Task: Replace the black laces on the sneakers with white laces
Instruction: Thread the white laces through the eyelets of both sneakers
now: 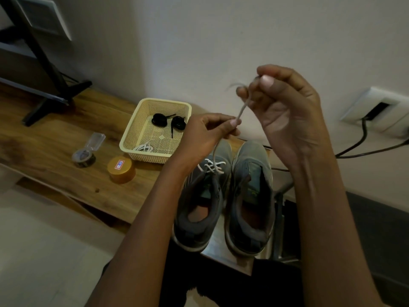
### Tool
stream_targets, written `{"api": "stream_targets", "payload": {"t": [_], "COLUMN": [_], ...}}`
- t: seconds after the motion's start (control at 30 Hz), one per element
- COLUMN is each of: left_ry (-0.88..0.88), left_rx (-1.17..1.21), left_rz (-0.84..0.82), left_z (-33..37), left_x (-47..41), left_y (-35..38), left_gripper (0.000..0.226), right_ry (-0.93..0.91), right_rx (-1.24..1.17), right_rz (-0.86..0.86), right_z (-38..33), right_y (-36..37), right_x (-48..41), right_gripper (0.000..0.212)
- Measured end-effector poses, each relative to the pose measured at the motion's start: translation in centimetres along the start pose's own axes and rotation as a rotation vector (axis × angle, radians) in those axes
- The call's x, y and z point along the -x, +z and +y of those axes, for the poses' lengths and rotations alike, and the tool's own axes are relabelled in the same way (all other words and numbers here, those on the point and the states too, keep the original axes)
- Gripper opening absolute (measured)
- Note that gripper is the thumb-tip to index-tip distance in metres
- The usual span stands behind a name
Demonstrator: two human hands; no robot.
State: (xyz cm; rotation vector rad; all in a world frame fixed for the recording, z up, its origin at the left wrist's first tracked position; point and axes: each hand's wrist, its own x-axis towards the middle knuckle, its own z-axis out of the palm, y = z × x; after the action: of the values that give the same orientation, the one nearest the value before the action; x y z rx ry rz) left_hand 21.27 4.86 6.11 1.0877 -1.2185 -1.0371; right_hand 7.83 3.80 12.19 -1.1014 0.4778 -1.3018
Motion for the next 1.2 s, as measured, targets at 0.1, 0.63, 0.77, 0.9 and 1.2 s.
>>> {"api": "stream_targets", "payload": {"t": [0.1, 0.63, 0.77, 0.9, 1.2], "left_ry": [-0.035, -0.038, -0.013, -0.104, -0.408], "left_rx": [-0.097, -0.203, -0.267, -0.28, -0.805], "left_rz": [0.074, 0.115, 0.092, 0.149, -0.032], "left_z": [-0.6, -1.8, -1.6, -2.5, -4.6], "left_x": [-0.3, -0.6, -0.2, 1.0, 6.3], "left_y": [-0.4, -0.6, -1.1, -1.8, -2.9], "left_gripper": [0.022, 0.017, 0.024, 0.012, 0.019], "right_ry": [0.021, 0.129, 0.119, 0.114, 0.197], "right_rx": [0.188, 0.852, 0.899, 1.051, 1.069], "right_rz": [0.083, 0.135, 0.084, 0.138, 0.4], "right_z": [1.2, 5.4, 5.9, 6.8, 8.2], "right_y": [-0.5, -2.2, -2.4, -2.7, -0.6], "right_x": [-0.2, 0.2, 0.0, 0.4, 4.4], "right_gripper": [0.012, 0.004, 0.003, 0.005, 0.016]}}
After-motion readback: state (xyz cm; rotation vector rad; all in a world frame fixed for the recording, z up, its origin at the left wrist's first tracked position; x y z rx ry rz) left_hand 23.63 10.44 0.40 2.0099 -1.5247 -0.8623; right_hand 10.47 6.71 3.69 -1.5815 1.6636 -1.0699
